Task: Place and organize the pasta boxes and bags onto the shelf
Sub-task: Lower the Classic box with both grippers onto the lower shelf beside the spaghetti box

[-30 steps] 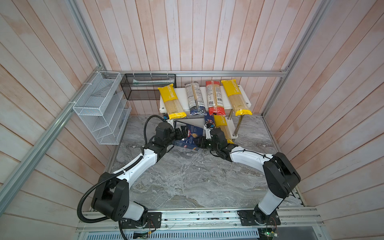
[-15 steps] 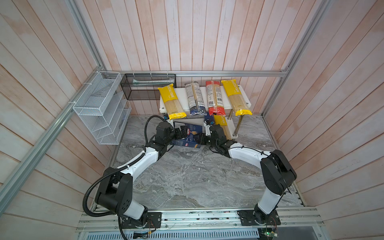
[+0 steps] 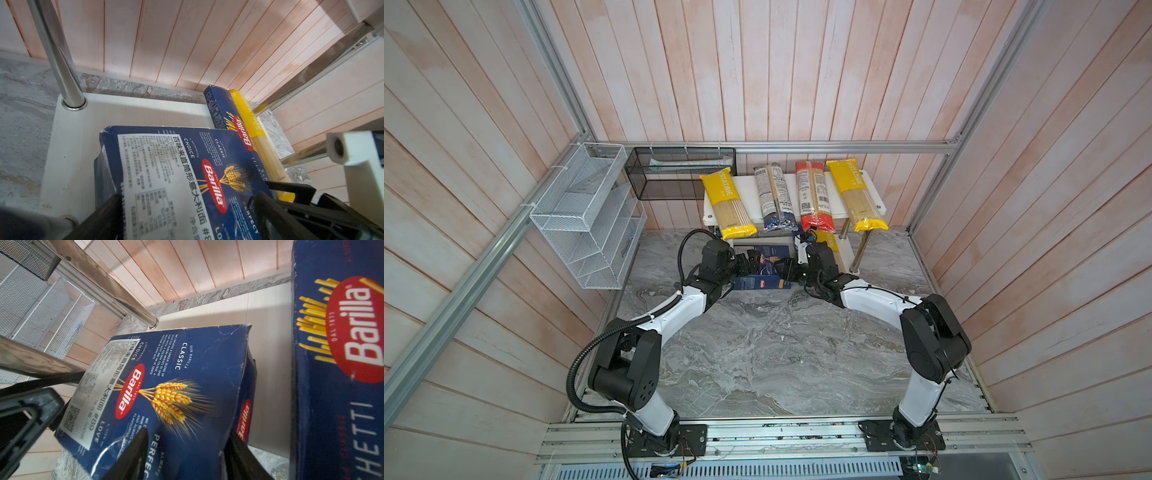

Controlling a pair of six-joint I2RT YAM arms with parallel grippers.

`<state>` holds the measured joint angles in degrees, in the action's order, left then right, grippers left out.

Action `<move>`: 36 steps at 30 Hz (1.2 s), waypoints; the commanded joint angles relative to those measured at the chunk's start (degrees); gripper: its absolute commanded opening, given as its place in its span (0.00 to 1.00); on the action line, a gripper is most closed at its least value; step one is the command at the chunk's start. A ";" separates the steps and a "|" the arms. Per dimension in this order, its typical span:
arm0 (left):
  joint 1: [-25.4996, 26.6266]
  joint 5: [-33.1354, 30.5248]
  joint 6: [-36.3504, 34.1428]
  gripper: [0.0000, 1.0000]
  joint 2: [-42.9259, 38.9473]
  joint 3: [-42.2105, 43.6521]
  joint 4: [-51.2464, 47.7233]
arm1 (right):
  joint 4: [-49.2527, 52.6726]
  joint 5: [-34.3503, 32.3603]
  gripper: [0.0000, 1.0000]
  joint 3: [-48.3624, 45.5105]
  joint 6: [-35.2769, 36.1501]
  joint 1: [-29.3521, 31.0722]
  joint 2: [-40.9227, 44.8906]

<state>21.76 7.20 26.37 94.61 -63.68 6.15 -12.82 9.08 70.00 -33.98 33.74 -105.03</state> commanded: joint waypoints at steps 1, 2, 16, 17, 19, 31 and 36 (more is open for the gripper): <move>1.89 8.59 0.31 1.00 1.29 -3.72 4.30 | -9.59 8.98 0.56 4.83 1.17 1.85 -0.29; 1.75 8.54 0.47 1.00 1.71 -4.07 4.05 | -9.59 9.08 0.56 5.12 1.19 1.73 -0.65; -1.29 6.97 1.00 1.00 4.80 -5.62 1.85 | -9.79 10.16 0.57 6.96 0.58 0.81 -4.28; -1.26 6.88 0.82 1.00 4.80 -5.61 1.61 | -9.53 10.16 0.57 7.15 0.58 0.59 -4.60; -1.29 6.66 0.73 1.00 4.47 -5.60 0.95 | -9.00 10.09 0.59 7.52 0.75 0.37 -4.91; -1.37 2.11 -0.18 1.00 0.38 -1.56 -1.41 | -7.94 8.68 0.64 6.88 2.38 -2.22 -4.28; -2.07 2.44 -1.52 1.00 -1.42 0.15 -1.72 | -8.23 8.67 0.65 5.10 2.29 -3.81 -2.99</move>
<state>20.12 8.78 26.98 95.48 -64.47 1.50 -16.58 14.26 74.22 -32.58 30.17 -109.75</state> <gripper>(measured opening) 0.998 0.646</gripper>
